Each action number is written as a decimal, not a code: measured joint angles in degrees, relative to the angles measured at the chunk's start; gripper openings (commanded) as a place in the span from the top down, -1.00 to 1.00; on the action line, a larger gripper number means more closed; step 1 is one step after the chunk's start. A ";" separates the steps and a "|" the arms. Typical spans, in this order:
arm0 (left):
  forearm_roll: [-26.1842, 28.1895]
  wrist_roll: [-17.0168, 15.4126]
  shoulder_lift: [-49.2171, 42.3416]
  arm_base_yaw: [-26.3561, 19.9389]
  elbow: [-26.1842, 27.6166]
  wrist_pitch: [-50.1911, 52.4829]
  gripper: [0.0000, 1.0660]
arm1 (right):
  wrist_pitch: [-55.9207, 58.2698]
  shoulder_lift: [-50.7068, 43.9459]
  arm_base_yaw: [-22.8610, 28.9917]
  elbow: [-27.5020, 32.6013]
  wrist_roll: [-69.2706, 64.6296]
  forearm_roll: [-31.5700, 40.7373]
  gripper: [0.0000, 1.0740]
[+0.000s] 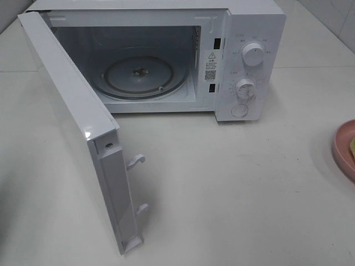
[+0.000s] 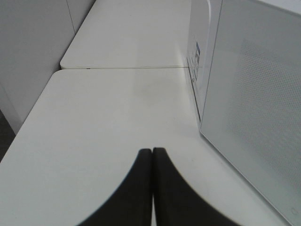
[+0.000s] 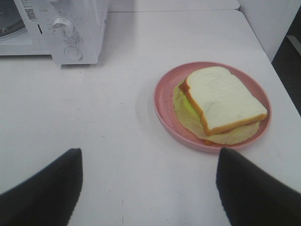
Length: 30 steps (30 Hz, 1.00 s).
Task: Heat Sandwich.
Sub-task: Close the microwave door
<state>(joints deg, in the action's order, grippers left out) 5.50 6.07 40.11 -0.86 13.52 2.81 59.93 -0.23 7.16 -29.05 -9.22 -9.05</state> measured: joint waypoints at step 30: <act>-20.86 -15.87 34.61 7.22 2.69 36.78 1.00 | 0.00 0.00 0.00 0.00 0.00 0.00 -0.42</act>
<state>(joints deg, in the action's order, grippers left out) -15.36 -9.80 74.71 6.36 16.21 39.59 59.93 -0.23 7.16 -29.05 -9.22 -9.05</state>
